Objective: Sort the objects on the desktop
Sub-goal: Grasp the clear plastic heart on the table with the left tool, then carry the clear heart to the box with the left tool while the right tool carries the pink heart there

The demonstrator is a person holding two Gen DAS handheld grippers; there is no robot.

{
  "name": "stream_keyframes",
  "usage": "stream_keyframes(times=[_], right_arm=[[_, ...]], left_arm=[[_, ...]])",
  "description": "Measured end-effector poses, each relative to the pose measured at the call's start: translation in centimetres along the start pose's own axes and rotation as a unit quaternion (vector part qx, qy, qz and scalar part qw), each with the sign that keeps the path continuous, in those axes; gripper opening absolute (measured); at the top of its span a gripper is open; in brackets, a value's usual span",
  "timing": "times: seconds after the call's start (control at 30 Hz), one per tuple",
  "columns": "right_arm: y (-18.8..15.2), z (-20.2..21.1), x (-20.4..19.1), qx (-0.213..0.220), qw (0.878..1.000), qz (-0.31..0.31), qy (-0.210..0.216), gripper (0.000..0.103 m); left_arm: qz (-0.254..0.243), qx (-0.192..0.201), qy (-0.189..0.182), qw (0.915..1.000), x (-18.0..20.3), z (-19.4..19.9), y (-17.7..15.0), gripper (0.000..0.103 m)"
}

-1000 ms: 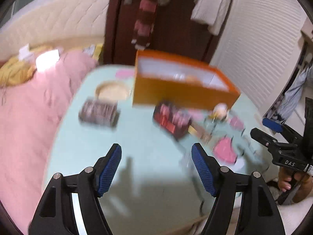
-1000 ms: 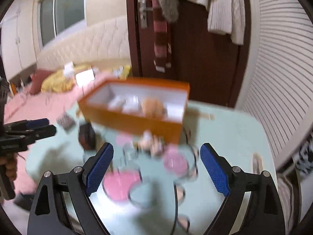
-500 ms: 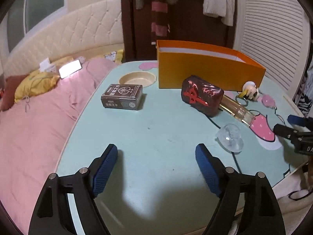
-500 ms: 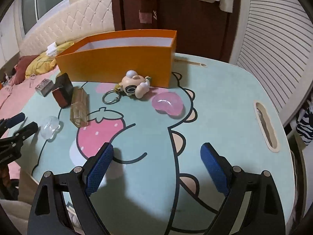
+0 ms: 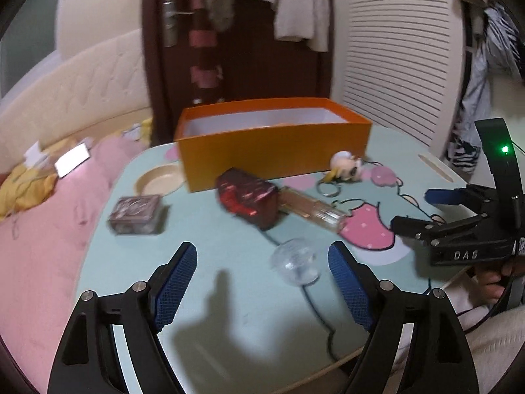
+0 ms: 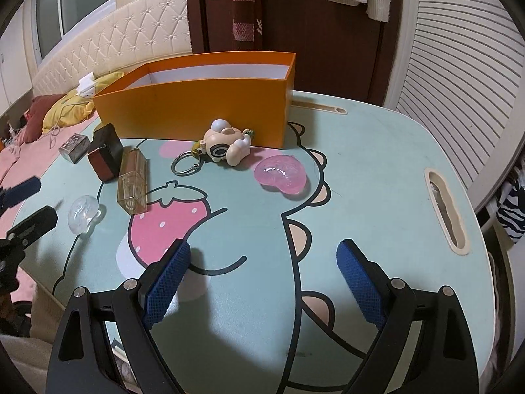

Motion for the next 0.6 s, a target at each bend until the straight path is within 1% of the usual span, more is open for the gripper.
stream_keyframes(times=[0.03,0.07,0.17,0.23,0.3,0.4,0.5,0.53,0.6], right_arm=[[0.0,0.0,0.0,0.0,1.0,0.0,0.0,0.091],[0.0,0.0,0.0,0.0,1.0,0.0,0.0,0.091],[-0.1,0.1,0.0,0.0,1.0,0.0,0.0,0.091],[0.0,-0.2,0.4,0.001,1.0,0.003,0.003,0.091],[0.0,-0.2,0.4,0.001,1.0,0.002,0.003,0.091],[0.0,-0.2,0.4,0.002,1.0,0.003,0.003,0.091],[0.6,-0.1,0.6,0.008,1.0,-0.009,0.017,0.087],[0.8,0.0,0.8,0.011,1.0,-0.013,0.015,0.085],[1.7,-0.1,1.3,0.017,1.0,-0.019,0.012,0.085]], left_arm=[[-0.002,-0.009,-0.006,0.9999,0.2,-0.6,0.1,0.073],[-0.002,-0.016,-0.012,0.9998,0.4,-0.9,0.1,0.063],[0.001,-0.045,-0.027,0.9986,0.9,-2.2,-0.5,0.049],[-0.009,-0.045,-0.033,0.9984,1.3,-2.2,-0.9,0.039],[-0.019,-0.046,-0.039,0.998,1.8,-2.2,-1.3,0.037],[-0.016,-0.041,-0.049,0.9978,1.7,-2.0,-1.5,0.037],[-0.012,-0.038,-0.043,0.9983,1.4,-1.9,-1.4,0.037],[-0.009,-0.037,-0.042,0.9984,1.3,-1.8,-1.3,0.037],[-0.007,-0.035,-0.042,0.9985,1.1,-1.6,-1.3,0.037]])
Point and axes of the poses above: each gripper's, at about its wrist camera, not at the fingertips, and z roughly against the way its jaws point, x to its right, y to its top, the point moved 4 cm from there along -z, roughly the way its jaws point, and after that the axes turned 6 degrees about z, right-handed, at the moved point
